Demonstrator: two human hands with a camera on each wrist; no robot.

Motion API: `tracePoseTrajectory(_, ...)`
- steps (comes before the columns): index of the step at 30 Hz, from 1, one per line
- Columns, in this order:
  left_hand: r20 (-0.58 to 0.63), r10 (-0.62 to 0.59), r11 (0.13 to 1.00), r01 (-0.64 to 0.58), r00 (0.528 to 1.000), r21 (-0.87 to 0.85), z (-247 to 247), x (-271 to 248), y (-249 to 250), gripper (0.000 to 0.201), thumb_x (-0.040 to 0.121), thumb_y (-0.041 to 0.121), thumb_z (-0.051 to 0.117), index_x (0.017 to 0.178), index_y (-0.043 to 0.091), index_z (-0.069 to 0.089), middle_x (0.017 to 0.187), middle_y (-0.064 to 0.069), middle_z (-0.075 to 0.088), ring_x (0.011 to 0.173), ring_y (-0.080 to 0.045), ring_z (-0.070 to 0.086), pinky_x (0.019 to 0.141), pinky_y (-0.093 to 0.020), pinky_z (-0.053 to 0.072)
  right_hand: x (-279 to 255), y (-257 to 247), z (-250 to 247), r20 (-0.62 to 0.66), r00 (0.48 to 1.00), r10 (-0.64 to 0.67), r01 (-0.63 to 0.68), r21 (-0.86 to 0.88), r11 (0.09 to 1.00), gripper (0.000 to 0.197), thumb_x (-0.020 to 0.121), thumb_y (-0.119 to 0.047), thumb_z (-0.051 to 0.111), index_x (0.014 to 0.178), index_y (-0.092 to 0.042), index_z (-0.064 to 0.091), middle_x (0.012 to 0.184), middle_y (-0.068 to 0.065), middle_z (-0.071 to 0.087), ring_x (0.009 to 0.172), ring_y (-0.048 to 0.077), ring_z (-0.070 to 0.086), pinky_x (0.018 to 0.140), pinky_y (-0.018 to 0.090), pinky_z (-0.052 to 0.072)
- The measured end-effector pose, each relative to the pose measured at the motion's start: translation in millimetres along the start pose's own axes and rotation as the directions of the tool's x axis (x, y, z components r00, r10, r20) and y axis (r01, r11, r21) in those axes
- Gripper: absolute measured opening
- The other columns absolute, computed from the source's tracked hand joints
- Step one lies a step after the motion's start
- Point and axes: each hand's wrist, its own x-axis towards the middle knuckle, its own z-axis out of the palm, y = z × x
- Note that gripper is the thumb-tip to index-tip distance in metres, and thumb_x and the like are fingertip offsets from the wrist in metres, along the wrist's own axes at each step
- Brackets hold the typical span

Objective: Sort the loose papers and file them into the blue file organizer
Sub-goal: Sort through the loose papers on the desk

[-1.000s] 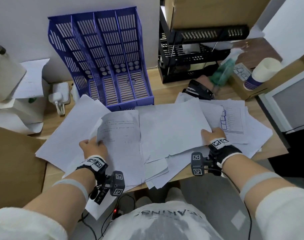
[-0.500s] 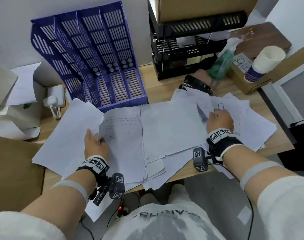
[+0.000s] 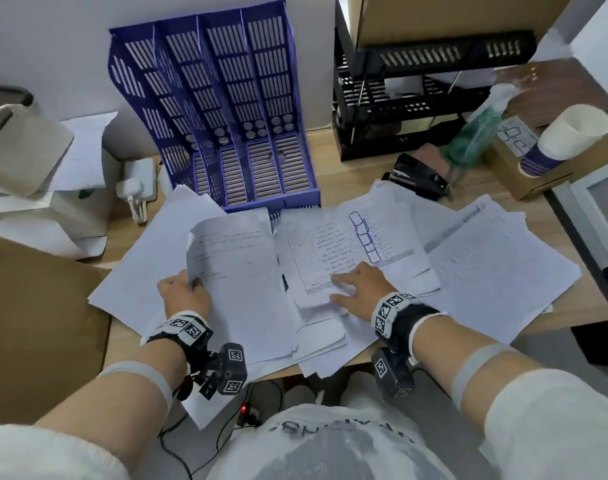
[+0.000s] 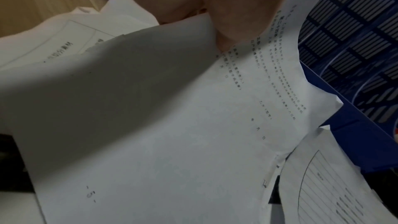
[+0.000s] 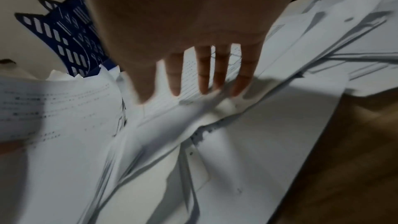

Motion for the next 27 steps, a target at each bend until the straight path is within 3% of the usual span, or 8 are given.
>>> tracePoseTrajectory(2, -0.003, -0.01, 1.0, 0.01, 1.0, 0.006, -4.1, 2.4, -6.4, 0.017, 0.087, -0.006, 0.043, 0.08, -0.011, 0.059, 0.083, -0.038, 0.053, 0.074, -0.042, 0.055, 0.075, -0.044, 0.047, -3.4, 2.9, -4.6, -0.017, 0.999, -0.029, 0.03, 0.049, 0.998, 0.069, 0.071, -0.081, 0.044, 0.126, -0.042, 0.057, 0.127, -0.001, 0.05, 0.12, 0.017, 0.049, 0.102, 0.042, 0.044)
tracePoseTrajectory(4, 0.014, -0.025, 1.0, 0.024, 1.0, 0.012, -8.0, 3.6, -8.8, 0.018, 0.088, -0.006, 0.045, 0.086, -0.014, 0.061, 0.08, -0.037, 0.059, 0.076, -0.048, 0.059, 0.066, -0.039, 0.041, -4.1, 13.2, -18.6, -0.287, 0.954, 0.087, -0.052, 0.127, 0.991, 0.062, 0.075, -0.074, 0.047, 0.123, -0.036, 0.06, 0.13, 0.003, 0.052, 0.116, 0.023, 0.054, 0.1, 0.046, 0.046)
tracePoseTrajectory(6, 0.038, -0.064, 0.998, 0.063, 0.997, 0.025, -10.9, 3.6, -8.0, 0.02, 0.09, 0.0, 0.046, 0.091, -0.012, 0.062, 0.084, -0.036, 0.061, 0.076, -0.048, 0.058, 0.065, -0.038, 0.039, -5.6, 29.6, -37.8, -0.498, 0.8, 0.334, -0.286, 0.174, 0.942, 0.056, 0.083, -0.052, 0.059, 0.132, -0.027, 0.049, 0.137, 0.011, 0.042, 0.122, 0.03, 0.046, 0.098, 0.048, 0.045)
tracePoseTrajectory(9, 0.075, -0.118, 0.99, 0.111, 0.99, 0.089, -11.8, 3.0, -4.9, 0.023, 0.092, 0.007, 0.046, 0.09, -0.011, 0.061, 0.08, -0.034, 0.056, 0.069, -0.039, 0.048, 0.064, -0.038, 0.036, -7.1, 48.0, -61.3, -0.382, 0.661, 0.646, -0.577, 0.292, 0.763, 0.072, 0.079, -0.047, 0.063, 0.133, -0.009, 0.034, 0.133, 0.021, 0.038, 0.123, 0.038, 0.042, 0.096, 0.048, 0.041)
tracePoseTrajectory(14, 0.088, -0.161, 0.981, 0.15, 0.983, 0.121, -9.2, -0.3, -2.0, 0.019, 0.094, 0.011, 0.047, 0.082, -0.001, 0.056, 0.074, -0.022, 0.051, 0.07, -0.035, 0.046, 0.065, -0.037, 0.035, -4.2, 48.1, -73.7, -0.16, 0.733, 0.662, -0.548, 0.439, 0.712, 0.052, 0.08, -0.035, 0.068, 0.114, -0.003, 0.045, 0.125, 0.021, 0.056, 0.106, 0.037, 0.058, 0.09, 0.039, 0.047)
tracePoseTrajectory(18, 0.091, -0.149, 0.987, 0.143, 0.985, 0.068, -10.3, -1.9, -0.2, 0.02, 0.093, 0.009, 0.047, 0.084, -0.003, 0.06, 0.077, -0.024, 0.054, 0.072, -0.036, 0.05, 0.066, -0.037, 0.038, -9.9, 41.1, -81.8, -0.086, 0.859, 0.504, -0.441, 0.377, 0.815, 0.02, 0.09, -0.023, 0.058, 0.098, -0.005, 0.062, 0.115, 0.018, 0.065, 0.088, 0.03, 0.062, 0.062, 0.028, 0.047)
tracePoseTrajectory(20, 0.079, -0.135, 0.991, 0.133, 0.988, 0.026, -12.2, -3.0, 3.0, 0.021, 0.093, 0.007, 0.046, 0.082, -0.006, 0.059, 0.076, -0.025, 0.055, 0.07, -0.035, 0.051, 0.064, -0.037, 0.038, -13.3, 42.6, -84.7, -0.138, 0.88, 0.454, -0.355, 0.441, 0.824, 0.024, 0.091, -0.021, 0.059, 0.105, -0.003, 0.067, 0.112, 0.018, 0.067, 0.101, 0.033, 0.063, 0.078, 0.035, 0.051)
tracePoseTrajectory(27, 0.146, -0.045, 0.975, 0.076, 0.988, -0.21, -10.1, -14.2, 58.0, 0.014, 0.095, 0.009, 0.048, 0.084, 0.004, 0.056, 0.083, -0.018, 0.055, 0.079, -0.028, 0.049, 0.07, -0.033, 0.037, -43.5, 54.9, -134.0, -0.56, 0.667, 0.492, -0.219, 0.483, 0.848, 0.02, 0.088, -0.007, 0.05, 0.097, -0.003, 0.068, 0.101, 0.025, 0.066, 0.086, 0.038, 0.058, 0.077, 0.035, 0.047)
